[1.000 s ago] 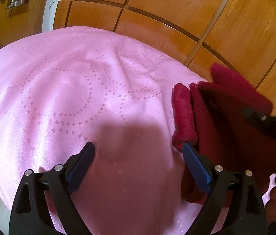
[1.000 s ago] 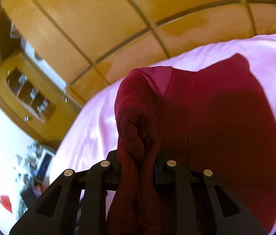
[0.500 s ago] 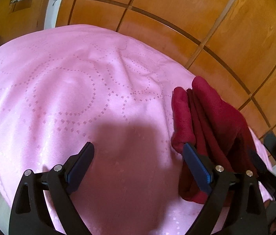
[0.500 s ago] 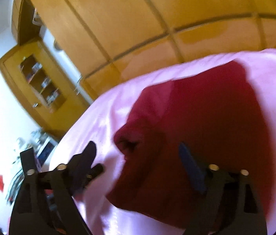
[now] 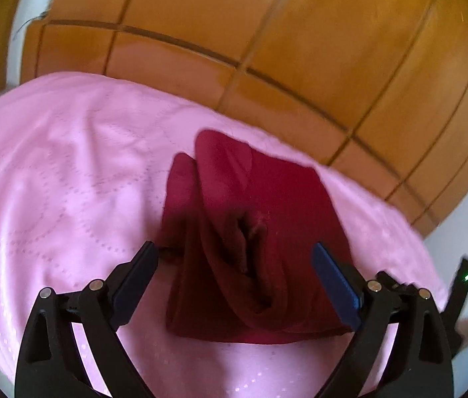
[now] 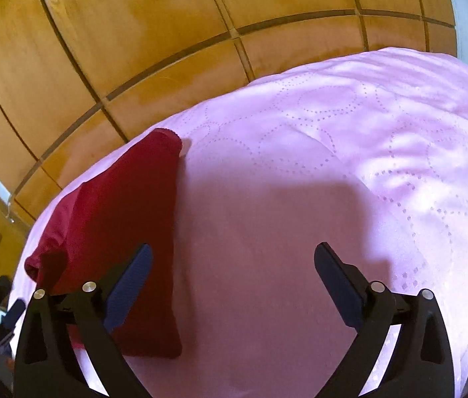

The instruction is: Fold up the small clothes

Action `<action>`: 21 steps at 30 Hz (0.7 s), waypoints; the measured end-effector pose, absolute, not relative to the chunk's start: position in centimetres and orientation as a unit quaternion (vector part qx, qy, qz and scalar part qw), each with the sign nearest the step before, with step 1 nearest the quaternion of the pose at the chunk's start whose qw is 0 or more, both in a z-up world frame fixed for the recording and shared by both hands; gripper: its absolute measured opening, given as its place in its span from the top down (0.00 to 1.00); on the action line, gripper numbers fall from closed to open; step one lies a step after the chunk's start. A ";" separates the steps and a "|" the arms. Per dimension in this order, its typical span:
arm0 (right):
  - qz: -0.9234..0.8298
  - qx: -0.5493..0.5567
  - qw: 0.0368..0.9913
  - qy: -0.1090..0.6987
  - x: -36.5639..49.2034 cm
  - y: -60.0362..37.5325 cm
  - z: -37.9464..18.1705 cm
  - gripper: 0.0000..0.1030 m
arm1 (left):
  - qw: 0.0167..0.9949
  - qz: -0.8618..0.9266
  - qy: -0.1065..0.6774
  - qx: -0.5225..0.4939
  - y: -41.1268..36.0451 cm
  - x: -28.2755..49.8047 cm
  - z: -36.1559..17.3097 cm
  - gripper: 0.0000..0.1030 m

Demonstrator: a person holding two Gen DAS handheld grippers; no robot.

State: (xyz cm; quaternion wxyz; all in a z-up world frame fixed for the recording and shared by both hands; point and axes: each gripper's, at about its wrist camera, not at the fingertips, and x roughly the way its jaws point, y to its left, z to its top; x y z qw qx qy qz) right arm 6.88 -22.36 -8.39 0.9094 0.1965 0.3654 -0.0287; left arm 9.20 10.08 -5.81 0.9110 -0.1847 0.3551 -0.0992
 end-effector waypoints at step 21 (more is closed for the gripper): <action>0.051 0.014 0.913 0.405 7.9 -14.4 -12.5 0.04 | 0.876 -0.116 0.426 -0.195 12.8 10.5 -11.0 0.93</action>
